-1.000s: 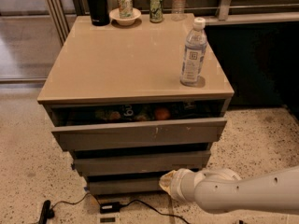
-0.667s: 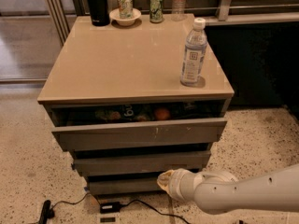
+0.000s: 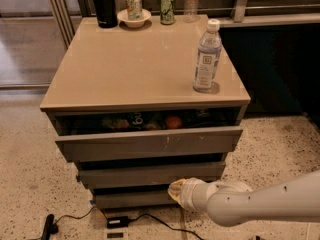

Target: Open middle drawer

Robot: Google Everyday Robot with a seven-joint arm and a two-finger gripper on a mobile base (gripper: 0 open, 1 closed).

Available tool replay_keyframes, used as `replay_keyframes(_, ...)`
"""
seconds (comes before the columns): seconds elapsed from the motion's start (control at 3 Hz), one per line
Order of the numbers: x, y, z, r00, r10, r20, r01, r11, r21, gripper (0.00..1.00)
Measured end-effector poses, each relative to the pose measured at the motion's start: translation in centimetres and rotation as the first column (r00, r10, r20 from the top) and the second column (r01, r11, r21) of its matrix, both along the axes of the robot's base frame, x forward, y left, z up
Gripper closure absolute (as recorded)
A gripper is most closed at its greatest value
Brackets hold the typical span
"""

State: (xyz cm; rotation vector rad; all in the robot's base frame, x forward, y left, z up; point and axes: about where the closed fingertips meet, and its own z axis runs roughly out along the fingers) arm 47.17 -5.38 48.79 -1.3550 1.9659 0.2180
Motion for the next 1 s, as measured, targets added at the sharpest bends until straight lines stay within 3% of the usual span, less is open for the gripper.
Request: replay_keyframes(1.0, 3.4, 0.4, -2.7, 0.9931, 0.001, 0.118, -0.004, 1.0, 0.029, 1.0)
